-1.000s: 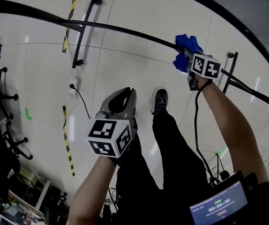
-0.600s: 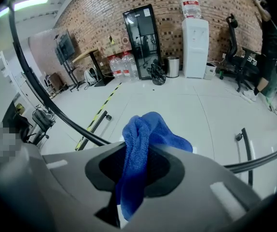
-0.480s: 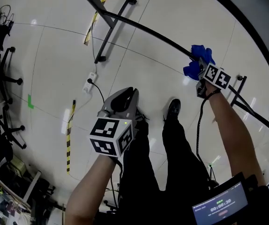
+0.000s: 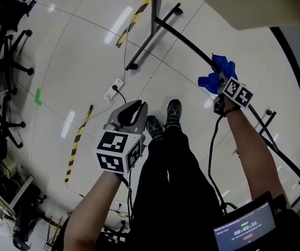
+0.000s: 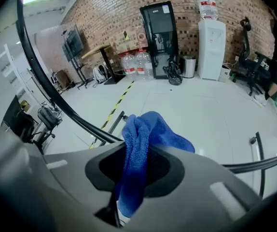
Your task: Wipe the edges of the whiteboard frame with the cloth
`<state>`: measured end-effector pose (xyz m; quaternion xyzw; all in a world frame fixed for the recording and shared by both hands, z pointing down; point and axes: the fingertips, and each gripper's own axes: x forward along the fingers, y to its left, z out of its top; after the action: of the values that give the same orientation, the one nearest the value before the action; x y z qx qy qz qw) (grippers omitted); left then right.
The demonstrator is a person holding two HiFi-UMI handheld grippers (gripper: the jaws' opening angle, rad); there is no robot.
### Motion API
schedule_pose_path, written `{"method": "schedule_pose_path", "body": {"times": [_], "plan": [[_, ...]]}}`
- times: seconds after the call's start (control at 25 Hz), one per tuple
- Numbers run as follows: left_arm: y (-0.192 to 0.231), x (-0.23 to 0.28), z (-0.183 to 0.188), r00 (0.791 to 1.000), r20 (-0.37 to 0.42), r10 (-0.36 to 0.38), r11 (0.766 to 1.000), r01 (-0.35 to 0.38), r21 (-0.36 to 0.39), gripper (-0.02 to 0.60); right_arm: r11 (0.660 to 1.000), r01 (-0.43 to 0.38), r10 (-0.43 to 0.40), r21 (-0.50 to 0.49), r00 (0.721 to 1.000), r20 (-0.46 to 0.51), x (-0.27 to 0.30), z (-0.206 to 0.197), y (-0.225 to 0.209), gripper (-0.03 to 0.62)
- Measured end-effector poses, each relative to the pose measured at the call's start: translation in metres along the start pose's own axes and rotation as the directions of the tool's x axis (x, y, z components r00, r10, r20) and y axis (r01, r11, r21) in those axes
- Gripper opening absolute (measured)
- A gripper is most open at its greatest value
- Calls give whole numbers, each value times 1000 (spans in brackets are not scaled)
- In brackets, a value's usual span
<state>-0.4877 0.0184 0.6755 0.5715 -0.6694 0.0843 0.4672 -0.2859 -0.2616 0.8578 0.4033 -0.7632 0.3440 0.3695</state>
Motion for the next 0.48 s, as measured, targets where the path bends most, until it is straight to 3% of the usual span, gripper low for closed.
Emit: {"method": "schedule_pose_path", "body": {"times": [0.24,0.48], "plan": [[-4,-1,10,999,37,24,1000,-25,12,48,999,-48,48,-4,998,-27,6,-3,27,80],[-6,-1,36,992,122,35,996,-25,-87,48,996,-68,64,-60,996,-60,14,7,41,80]]}}
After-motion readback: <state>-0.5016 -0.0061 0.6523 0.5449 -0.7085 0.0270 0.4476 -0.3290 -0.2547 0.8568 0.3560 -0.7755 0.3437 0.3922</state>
